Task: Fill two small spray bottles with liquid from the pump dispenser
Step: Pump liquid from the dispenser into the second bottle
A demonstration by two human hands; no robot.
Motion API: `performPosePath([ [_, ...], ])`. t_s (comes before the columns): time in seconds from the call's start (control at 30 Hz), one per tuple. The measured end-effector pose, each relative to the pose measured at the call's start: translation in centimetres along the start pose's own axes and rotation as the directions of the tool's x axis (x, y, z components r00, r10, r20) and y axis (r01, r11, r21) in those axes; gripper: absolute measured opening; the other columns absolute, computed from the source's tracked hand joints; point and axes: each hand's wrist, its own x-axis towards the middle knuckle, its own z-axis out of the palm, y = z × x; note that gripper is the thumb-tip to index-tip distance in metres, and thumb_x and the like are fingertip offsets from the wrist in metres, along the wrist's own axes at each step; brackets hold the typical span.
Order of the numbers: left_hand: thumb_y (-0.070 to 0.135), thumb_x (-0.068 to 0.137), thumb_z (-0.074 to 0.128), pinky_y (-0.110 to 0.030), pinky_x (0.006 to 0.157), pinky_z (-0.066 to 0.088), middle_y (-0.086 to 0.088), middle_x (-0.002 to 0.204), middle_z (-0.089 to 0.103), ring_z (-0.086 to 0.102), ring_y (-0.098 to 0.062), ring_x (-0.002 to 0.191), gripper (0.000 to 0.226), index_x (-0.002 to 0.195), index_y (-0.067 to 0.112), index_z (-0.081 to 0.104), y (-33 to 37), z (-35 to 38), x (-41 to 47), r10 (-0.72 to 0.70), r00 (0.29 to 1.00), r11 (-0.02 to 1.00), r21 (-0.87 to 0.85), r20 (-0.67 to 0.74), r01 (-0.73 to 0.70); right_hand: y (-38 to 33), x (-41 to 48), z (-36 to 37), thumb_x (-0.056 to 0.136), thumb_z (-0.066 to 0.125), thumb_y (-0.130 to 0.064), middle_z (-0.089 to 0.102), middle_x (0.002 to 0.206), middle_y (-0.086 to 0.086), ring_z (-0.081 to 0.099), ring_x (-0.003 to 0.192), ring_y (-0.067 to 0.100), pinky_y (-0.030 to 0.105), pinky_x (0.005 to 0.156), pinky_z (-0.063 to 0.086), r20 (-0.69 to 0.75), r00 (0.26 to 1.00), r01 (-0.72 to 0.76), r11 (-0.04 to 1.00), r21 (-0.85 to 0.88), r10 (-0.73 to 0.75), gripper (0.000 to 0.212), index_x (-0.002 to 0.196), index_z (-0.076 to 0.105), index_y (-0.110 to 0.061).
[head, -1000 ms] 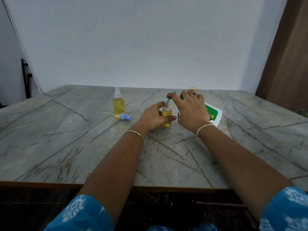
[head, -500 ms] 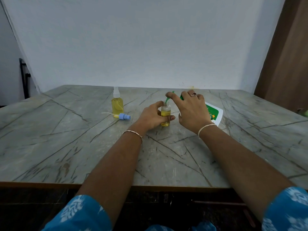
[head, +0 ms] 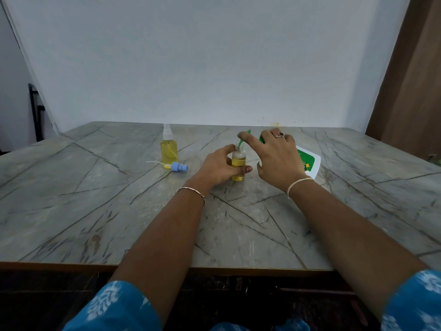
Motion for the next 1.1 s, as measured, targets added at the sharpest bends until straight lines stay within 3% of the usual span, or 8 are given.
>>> performPosePath([
  [0.3, 0.038, 0.078, 0.075, -0.026, 0.089, 0.04, -0.011, 0.119, 0.064, 0.06, -0.024, 0.108, 0.075, 0.141, 0.018, 0.04, 0.04, 0.08, 0.03, 0.003, 1.0, 1.0, -0.015, 0.003, -0.003, -0.71, 0.42, -0.26, 0.074, 0.068, -0.019, 0.057, 0.112, 0.01, 0.049, 0.11, 0.033, 0.046, 0.09, 0.041, 0.002, 0.999, -0.046, 0.999, 0.023, 0.046, 0.071, 0.134, 0.033, -0.03],
  [0.57, 0.039, 0.077, 0.076, -0.03, 0.098, 0.039, -0.012, 0.126, 0.061, 0.058, -0.025, 0.115, 0.086, 0.147, 0.017, 0.031, 0.04, 0.02, -0.01, -0.023, 1.0, 0.999, -0.028, 0.011, 0.023, -0.15, 0.03, 0.04, 0.074, 0.068, -0.018, 0.056, 0.109, 0.012, 0.051, 0.107, 0.034, 0.047, 0.087, 0.043, -0.018, 1.0, -0.002, 1.0, -0.011, 0.002, 0.079, 0.138, 0.024, -0.033],
  [0.73, 0.039, 0.078, 0.075, -0.026, 0.09, 0.038, -0.012, 0.12, 0.065, 0.06, -0.025, 0.111, 0.078, 0.143, 0.017, 0.037, 0.11, 0.03, -0.15, -0.006, 1.0, 1.0, -0.008, 0.006, 0.006, -0.15, -0.07, 0.05, 0.074, 0.069, -0.018, 0.057, 0.108, 0.012, 0.051, 0.107, 0.034, 0.047, 0.087, 0.043, -0.017, 1.0, -0.009, 1.0, -0.023, 0.009, 0.079, 0.138, 0.025, -0.034],
  [0.83, 0.04, 0.078, 0.074, -0.026, 0.095, 0.04, -0.012, 0.119, 0.065, 0.061, -0.026, 0.108, 0.075, 0.14, 0.017, 0.04, 0.18, 0.0, -0.17, 0.005, 1.0, 1.0, -0.002, 0.007, -0.005, -0.61, 0.25, -0.04, 0.074, 0.069, -0.018, 0.057, 0.11, 0.011, 0.05, 0.108, 0.034, 0.047, 0.089, 0.042, -0.012, 0.999, -0.035, 0.999, -0.011, 0.035, 0.074, 0.135, 0.031, -0.032],
  [0.93, 0.038, 0.079, 0.074, -0.026, 0.09, 0.038, -0.014, 0.124, 0.062, 0.059, -0.026, 0.112, 0.076, 0.142, 0.015, 0.038, 0.27, 0.03, -0.23, 0.002, 1.0, 1.0, 0.0, 0.004, -0.002, -0.89, 0.41, -0.1, 0.073, 0.071, -0.02, 0.057, 0.112, 0.011, 0.05, 0.11, 0.033, 0.047, 0.09, 0.042, -0.01, 0.999, -0.045, 0.999, -0.013, 0.045, 0.073, 0.133, 0.032, -0.03],
  [1.1, 0.041, 0.078, 0.074, -0.029, 0.096, 0.038, -0.012, 0.128, 0.06, 0.056, -0.025, 0.117, 0.084, 0.147, 0.016, 0.032, 0.13, 0.03, -0.04, -0.014, 1.0, 1.0, 0.005, -0.001, 0.014, -0.49, 0.21, 0.06, 0.074, 0.068, -0.017, 0.057, 0.109, 0.012, 0.051, 0.107, 0.034, 0.047, 0.087, 0.043, -0.024, 0.999, -0.025, 0.999, -0.029, 0.024, 0.076, 0.137, 0.027, -0.032],
])
